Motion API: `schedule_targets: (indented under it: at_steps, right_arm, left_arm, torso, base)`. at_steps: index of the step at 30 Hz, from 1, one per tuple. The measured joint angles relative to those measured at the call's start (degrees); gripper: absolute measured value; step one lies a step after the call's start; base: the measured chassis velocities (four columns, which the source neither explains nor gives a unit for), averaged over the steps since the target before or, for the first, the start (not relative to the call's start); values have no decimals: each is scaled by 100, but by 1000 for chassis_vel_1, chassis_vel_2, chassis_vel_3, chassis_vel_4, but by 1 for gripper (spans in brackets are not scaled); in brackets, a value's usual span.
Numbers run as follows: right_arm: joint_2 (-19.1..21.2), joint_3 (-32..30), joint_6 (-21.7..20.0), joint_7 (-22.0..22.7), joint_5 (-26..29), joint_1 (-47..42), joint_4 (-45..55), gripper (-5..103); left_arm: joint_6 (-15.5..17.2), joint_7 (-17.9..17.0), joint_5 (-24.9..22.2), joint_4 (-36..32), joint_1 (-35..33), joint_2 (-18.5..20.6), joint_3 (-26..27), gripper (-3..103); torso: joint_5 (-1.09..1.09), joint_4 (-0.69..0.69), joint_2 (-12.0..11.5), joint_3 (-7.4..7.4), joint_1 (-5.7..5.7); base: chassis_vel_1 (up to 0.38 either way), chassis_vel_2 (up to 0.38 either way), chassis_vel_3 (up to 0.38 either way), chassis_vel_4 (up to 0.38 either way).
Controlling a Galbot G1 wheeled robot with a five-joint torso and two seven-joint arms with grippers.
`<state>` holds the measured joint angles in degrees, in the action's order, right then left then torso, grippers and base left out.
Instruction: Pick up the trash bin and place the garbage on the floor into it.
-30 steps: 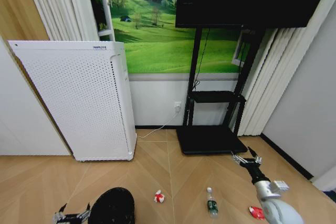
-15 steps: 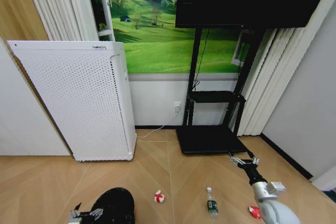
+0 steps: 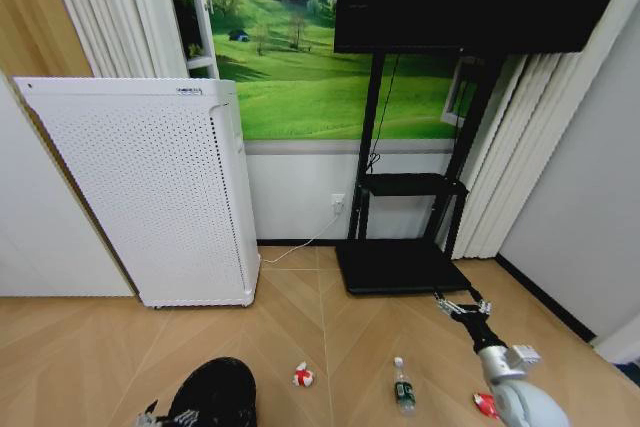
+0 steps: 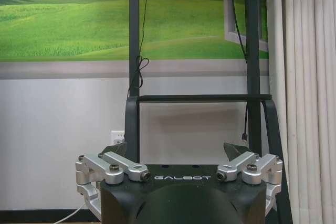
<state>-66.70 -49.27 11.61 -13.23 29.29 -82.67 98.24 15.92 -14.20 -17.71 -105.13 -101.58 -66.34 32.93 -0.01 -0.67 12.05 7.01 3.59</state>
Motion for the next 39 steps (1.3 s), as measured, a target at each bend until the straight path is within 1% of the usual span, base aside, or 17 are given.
schedule_targets:
  at_steps: [3,4,6,7,8,10,12,13,14,15,18,19,21,26,35,38,39]
  right_arm:
    - [-10,-7,22,-13,0,-19,-13,100]
    - [-34,-7,37,-20,-6,-21,-20,100]
    - [-48,-4,44,-23,-10,-21,-22,100]
    - [-56,1,46,-24,-15,-19,-22,100]
    - [-64,10,46,-25,-20,-8,-22,100]
    - [-65,12,46,-25,-21,-4,-21,100]
    - [-61,20,44,-25,-23,8,-8,100]
    - [-61,20,44,-25,-23,8,-8,100]
    - [-56,24,40,-25,-24,11,7,100]
    - [-56,24,40,-25,-24,11,7,100]
    - [-46,27,31,-25,-26,17,17,100]
    - [-46,27,31,-25,-26,17,17,100]
    - [-36,24,30,-25,-26,16,20,100]
    - [-28,8,30,-25,-26,9,22,100]
    - [-52,1,44,-25,-29,4,32,100]
    - [-39,0,44,-24,-30,9,35,100]
    - [-32,-2,44,-23,-30,10,36,100]
  left_arm:
    - [0,51,-2,2,29,-18,-11,100]
    - [-5,120,8,2,37,-22,-12,91]
    - [-13,158,14,2,40,-22,-12,91]
    - [-22,183,17,2,40,-22,-11,85]
    - [-41,233,23,6,39,-22,-10,75]
    - [-47,241,27,9,36,-22,-10,75]
    - [-61,276,44,48,22,-38,-18,64]
    - [-61,276,44,48,22,-38,-18,64]
    - [-73,290,56,91,23,-60,-39,59]
    - [-73,290,56,91,23,-60,-39,59]
    - [-143,299,159,190,48,-111,-85,42]
    - [-143,299,159,190,48,-111,-85,42]
    - [-159,311,213,245,73,-135,-123,34]
    - [-163,310,236,283,115,-144,-158,32]
    - [-162,310,208,215,149,-141,-178,32]
    - [-166,312,195,179,144,-152,-180,30]
    - [-172,312,193,163,140,-162,-180,27]
  torso:
    - [0,0,0,0,0]
    - [0,0,0,0,0]
    - [0,0,0,0,0]
    - [1,0,0,0,0]
    - [1,0,0,0,0]
    - [1,0,0,0,0]
    - [1,1,0,0,0]
    - [1,1,0,0,0]
    - [1,1,1,0,0]
    - [1,1,1,0,0]
    - [7,-1,2,-1,0]
    - [7,-1,2,-1,0]
    - [12,0,4,-2,-1]
    - [10,1,4,-1,-1]
    - [-4,0,1,1,0]
    - [-7,0,0,2,0]
    - [-6,1,0,2,0]
  base:
    - [0,0,0,0]
    - [0,0,0,0]
    - [0,0,0,0]
    - [0,0,0,0]
    - [0,0,0,0]
    - [0,0,0,0]
    - [0,0,0,0]
    - [0,0,0,0]
    - [0,0,0,0]
    - [0,0,0,0]
    - [0,0,0,0]
    - [0,0,0,0]
    - [0,0,0,0]
    - [0,0,0,0]
    - [0,0,0,0]
    - [0,0,0,0]
    - [0,0,0,0]
